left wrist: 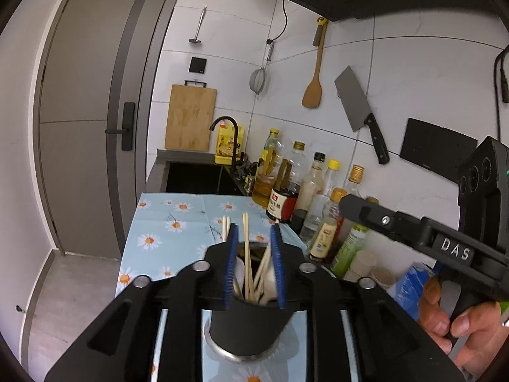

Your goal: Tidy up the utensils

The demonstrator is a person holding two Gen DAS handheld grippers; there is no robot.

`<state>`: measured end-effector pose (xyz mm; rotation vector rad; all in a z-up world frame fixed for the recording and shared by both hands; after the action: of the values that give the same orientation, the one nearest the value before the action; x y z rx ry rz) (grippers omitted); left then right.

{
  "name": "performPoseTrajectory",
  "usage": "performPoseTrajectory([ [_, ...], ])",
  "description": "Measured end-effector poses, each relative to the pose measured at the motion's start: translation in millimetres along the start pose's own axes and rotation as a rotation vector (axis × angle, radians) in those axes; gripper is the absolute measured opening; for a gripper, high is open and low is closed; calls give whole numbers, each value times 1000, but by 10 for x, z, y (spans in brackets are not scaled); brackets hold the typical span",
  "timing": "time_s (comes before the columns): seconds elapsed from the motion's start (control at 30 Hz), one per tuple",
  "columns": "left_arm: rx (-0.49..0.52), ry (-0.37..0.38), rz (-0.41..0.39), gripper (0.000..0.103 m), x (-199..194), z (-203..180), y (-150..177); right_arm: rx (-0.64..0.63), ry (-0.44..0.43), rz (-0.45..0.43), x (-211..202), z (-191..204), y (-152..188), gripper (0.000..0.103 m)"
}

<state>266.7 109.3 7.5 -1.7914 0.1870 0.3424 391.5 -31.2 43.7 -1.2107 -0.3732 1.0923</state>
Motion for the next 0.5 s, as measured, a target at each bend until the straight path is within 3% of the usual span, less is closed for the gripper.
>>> performPoseTrajectory([
  [0.23,-9,6,36,29,-417,-25,128,-16,24,53,-430,70,136,47],
  [0.3,-1,1,45,34,-547,-14,200,-21,46,75,-553,69,218,47],
  [0.5,-14,-5,88,39,-902,33,442,-51,85,124,-910,200,481,60],
])
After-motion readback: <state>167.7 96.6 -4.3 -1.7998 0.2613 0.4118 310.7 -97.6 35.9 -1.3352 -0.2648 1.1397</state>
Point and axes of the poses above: each gripper's, at about its wrist camera, not at the fingertips, and x roughly the way its jaws point, z to its left, y to its underside, the point moved 3 cm from there along x, roughly the way its jaws point, and after that the axes turned 3 degrees about -x, right-handed, at the moved point
